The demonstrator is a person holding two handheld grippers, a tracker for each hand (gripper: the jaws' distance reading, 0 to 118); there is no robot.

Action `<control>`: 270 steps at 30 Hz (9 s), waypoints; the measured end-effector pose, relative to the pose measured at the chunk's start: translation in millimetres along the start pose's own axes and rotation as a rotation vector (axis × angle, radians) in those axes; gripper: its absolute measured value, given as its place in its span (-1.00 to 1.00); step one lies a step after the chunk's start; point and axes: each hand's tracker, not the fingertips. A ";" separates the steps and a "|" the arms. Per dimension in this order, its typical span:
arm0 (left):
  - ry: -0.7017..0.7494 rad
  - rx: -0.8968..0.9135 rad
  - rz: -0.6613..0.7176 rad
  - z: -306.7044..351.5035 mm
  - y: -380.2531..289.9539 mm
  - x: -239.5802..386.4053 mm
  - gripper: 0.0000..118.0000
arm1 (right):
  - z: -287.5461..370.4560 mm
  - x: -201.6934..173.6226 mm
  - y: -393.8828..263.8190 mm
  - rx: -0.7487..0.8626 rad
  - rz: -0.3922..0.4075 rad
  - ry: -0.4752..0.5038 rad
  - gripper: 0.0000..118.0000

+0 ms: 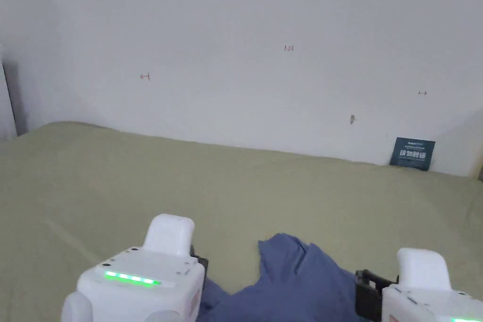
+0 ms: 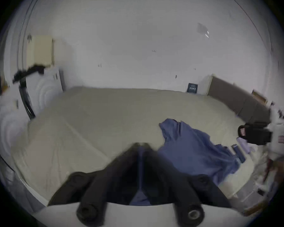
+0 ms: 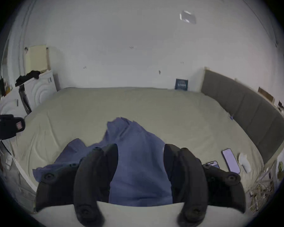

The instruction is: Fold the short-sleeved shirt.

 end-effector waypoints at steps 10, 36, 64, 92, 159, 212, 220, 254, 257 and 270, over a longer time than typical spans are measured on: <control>-0.075 -0.169 0.077 19.1 -103.1 65.7 -1.00 | 33.5 -42.2 -106.1 -0.104 0.039 0.001 -1.00; -0.124 -0.576 0.254 -21.9 -95.3 -168.8 0.98 | 28.9 11.5 -49.9 -0.035 -0.094 0.053 -0.99; -0.133 -0.595 0.150 -53.8 -118.9 -148.3 -0.89 | -320.7 40.6 91.2 -0.503 0.523 0.314 0.55; -0.194 -0.441 0.214 -55.1 -63.8 -150.9 -0.89 | -281.8 34.8 149.6 -0.166 0.462 0.447 -0.89; -0.234 -0.101 -0.001 -201.4 74.7 -213.1 -0.89 | -152.2 122.8 158.4 0.252 0.124 0.323 -0.89; -0.074 -0.278 0.140 -56.7 -110.3 15.4 -1.00 | -46.5 -19.7 -106.7 -0.256 -0.080 0.091 -0.99; 0.074 -0.295 0.161 -128.9 -65.2 -83.1 -0.67 | -61.9 12.8 -78.9 -0.183 -0.109 0.088 -0.98; -0.094 -0.347 0.008 -213.9 -71.9 -104.6 -0.81 | -167.8 130.5 -85.3 -0.269 -0.088 0.043 -0.96; -0.113 -0.334 0.052 -205.1 -69.4 -107.5 -0.81 | -152.7 129.0 -74.2 -0.245 -0.092 0.073 -0.96; -0.183 -0.262 0.006 -169.5 -39.6 -117.7 -0.81 | -136.5 122.0 -8.0 0.018 -0.009 0.104 -0.96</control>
